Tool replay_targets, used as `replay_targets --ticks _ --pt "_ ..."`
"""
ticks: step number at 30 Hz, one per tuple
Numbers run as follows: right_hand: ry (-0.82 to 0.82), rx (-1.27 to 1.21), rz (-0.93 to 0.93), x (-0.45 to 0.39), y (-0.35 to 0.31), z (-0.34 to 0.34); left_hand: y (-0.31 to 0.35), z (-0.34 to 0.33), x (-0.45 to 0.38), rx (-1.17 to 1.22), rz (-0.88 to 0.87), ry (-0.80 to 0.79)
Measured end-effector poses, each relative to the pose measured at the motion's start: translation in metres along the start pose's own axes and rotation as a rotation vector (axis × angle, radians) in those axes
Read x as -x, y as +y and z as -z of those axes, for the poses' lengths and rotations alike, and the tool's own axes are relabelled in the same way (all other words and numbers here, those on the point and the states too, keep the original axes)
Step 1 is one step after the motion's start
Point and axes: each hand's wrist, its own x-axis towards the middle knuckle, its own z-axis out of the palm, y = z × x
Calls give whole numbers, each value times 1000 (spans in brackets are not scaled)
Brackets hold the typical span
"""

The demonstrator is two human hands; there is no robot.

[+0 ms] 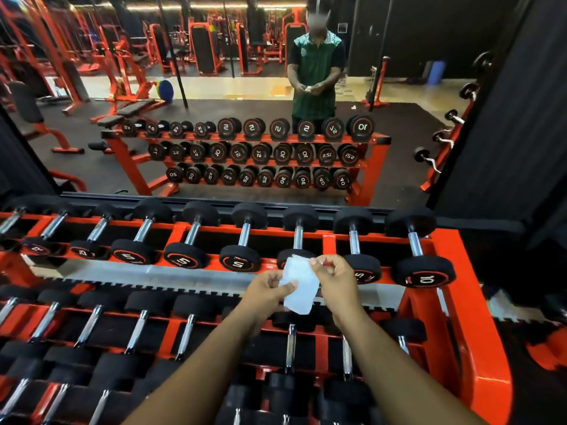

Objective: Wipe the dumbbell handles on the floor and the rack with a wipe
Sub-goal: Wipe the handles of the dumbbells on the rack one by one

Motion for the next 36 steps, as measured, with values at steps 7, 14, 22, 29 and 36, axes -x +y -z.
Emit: replay_targets --ticks 7,14,22,29,36 --pt "-246 -96 -142 -20 15 51 -5 -51 -15 30 -127 207" --pt "-217 127 29 -42 28 68 -10 -65 -18 -201 -227 193" --pt "-320 194 176 -61 29 53 -15 -40 -45 -510 -161 194" --pt "-340 382 188 -79 29 34 -17 -5 -72 -574 -201 191" --pt "-258 843 492 -104 42 9 -27 22 -103 -389 -223 91"
